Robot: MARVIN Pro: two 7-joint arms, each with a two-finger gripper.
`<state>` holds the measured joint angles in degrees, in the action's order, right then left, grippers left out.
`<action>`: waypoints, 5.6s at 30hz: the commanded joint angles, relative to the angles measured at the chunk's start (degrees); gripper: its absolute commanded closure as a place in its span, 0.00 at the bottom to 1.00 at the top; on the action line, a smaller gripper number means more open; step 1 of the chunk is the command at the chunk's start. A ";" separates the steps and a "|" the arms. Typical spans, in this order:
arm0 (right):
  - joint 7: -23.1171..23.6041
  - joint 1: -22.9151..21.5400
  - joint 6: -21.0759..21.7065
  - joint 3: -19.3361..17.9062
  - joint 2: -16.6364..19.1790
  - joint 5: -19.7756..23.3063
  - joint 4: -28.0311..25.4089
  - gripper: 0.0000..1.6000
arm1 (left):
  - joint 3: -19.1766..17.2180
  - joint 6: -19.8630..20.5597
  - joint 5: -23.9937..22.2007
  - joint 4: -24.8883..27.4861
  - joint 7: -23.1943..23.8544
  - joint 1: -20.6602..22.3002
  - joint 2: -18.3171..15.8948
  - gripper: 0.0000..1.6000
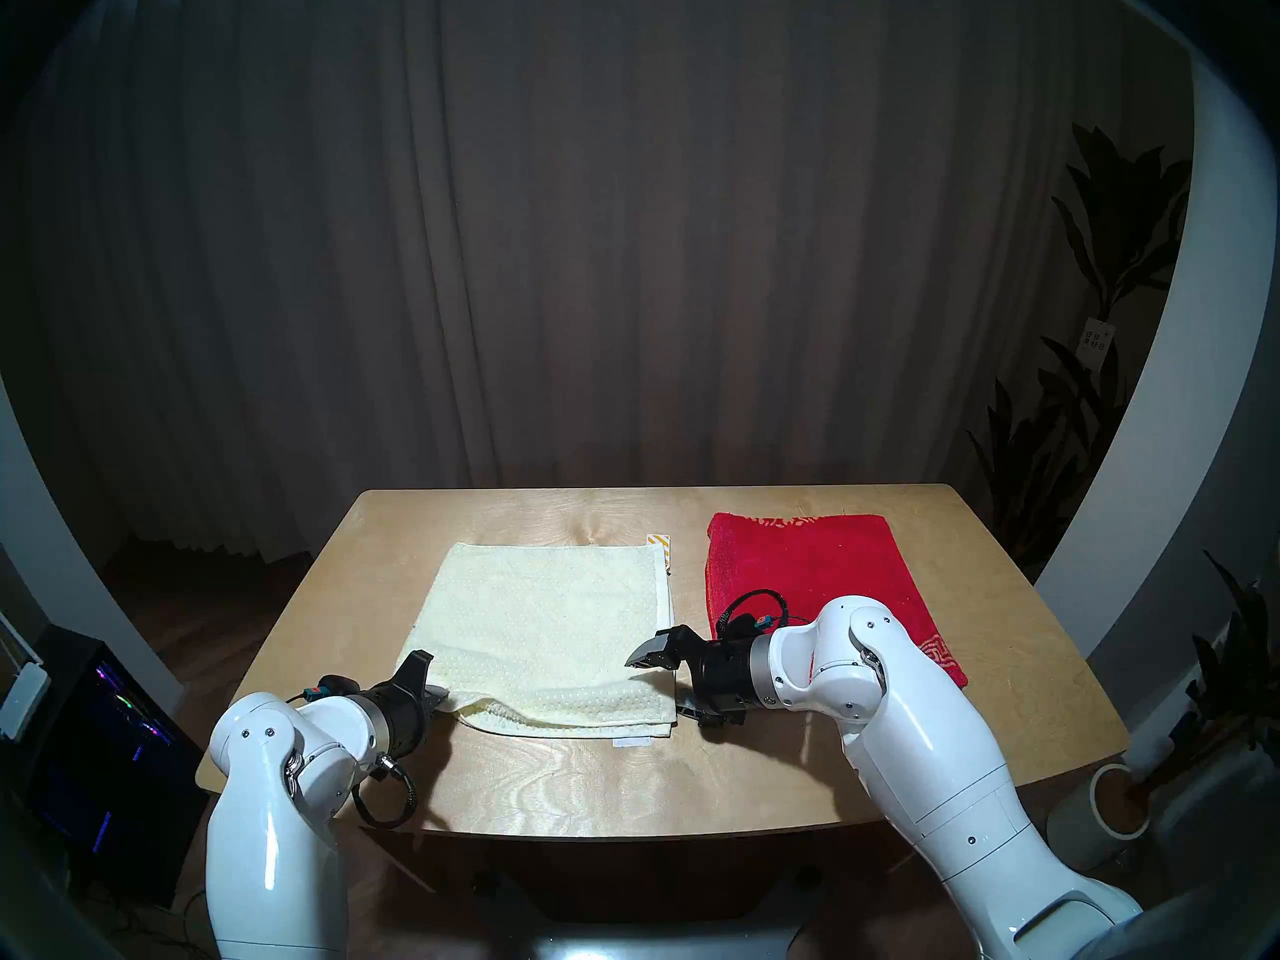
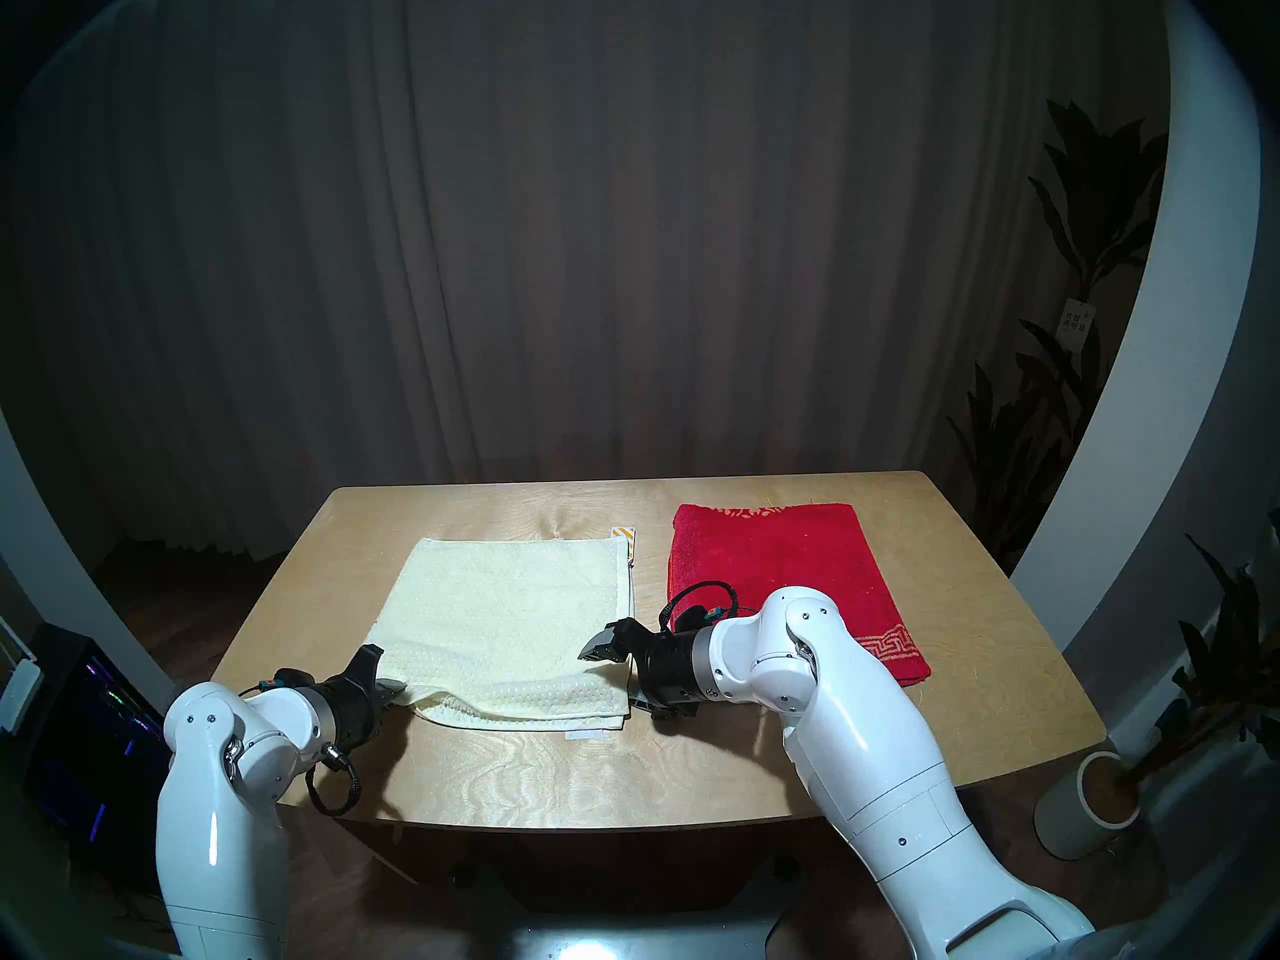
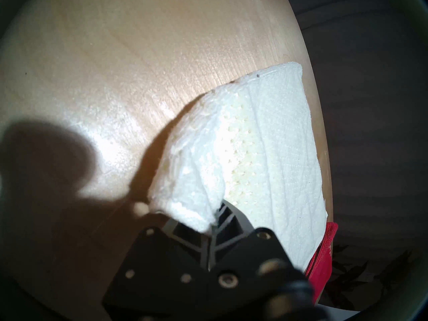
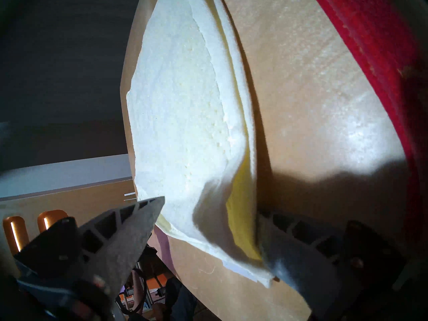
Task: Fold each towel twice and stack them on table
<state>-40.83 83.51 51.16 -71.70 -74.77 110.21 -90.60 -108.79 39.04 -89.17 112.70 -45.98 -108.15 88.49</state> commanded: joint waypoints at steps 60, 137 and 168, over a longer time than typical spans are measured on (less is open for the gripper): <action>-4.40 -3.91 -5.46 -8.13 -0.06 14.09 -0.70 1.00 | 9.64 4.98 0.57 4.00 -13.56 15.25 -3.64 1.00; 8.20 -33.50 -14.55 -5.93 -11.76 6.08 43.64 0.89 | 19.57 4.08 3.86 -37.87 -12.79 49.24 -10.02 1.00; 18.52 -40.03 -13.59 -5.83 -14.12 0.89 53.94 0.03 | 21.52 1.89 6.55 -44.62 -7.28 54.00 -10.45 0.02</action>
<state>-24.68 47.19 37.80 -77.45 -87.56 111.24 -36.97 -87.46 41.46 -82.81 68.16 -54.78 -57.33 77.67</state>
